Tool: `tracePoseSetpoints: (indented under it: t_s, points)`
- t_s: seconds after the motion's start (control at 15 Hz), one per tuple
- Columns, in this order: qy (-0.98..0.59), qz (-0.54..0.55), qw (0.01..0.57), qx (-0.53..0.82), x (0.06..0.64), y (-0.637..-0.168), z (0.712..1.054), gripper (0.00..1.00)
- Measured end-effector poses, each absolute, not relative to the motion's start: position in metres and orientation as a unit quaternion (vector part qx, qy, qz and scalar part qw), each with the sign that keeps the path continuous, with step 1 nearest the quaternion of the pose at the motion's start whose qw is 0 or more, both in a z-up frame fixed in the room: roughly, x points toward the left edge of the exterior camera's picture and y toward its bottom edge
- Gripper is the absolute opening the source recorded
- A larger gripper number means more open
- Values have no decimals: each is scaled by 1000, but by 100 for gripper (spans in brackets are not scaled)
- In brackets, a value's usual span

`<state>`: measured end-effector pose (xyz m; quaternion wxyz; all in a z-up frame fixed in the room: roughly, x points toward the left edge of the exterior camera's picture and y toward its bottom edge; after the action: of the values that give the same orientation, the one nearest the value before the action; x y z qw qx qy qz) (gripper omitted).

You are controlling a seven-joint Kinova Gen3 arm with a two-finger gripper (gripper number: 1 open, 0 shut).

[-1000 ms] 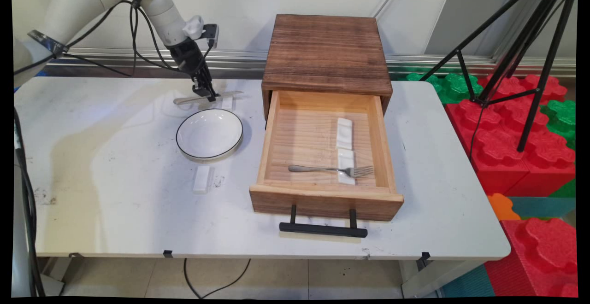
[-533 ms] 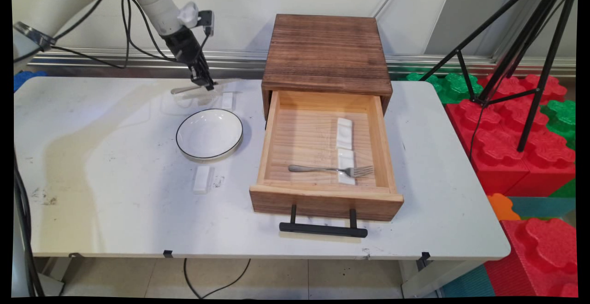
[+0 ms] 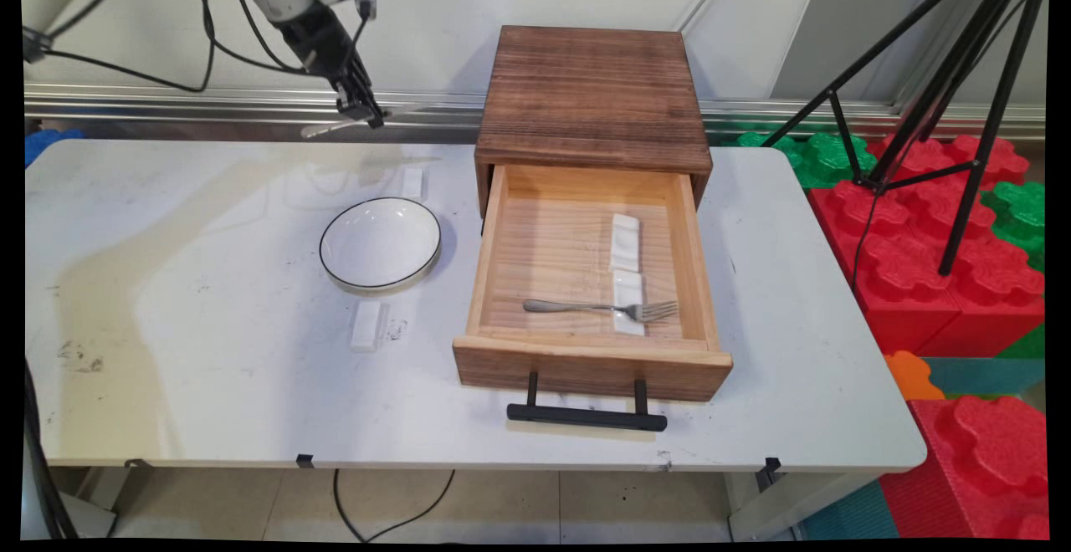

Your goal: Place the picked object into the drawer

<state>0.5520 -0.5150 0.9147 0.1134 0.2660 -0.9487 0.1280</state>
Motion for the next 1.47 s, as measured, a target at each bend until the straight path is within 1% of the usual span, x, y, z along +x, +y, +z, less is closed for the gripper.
tracePoseSetpoints:
  t_s: [0.4,0.67,1.0,1.47]
  points:
    - [-950,149,134,240,516,-482,974,0]
    - [-953,150,155,211,480,-458,1004,0]
    - [-957,147,177,175,435,-435,1026,0]
    - [-959,139,200,143,380,-420,1035,0]
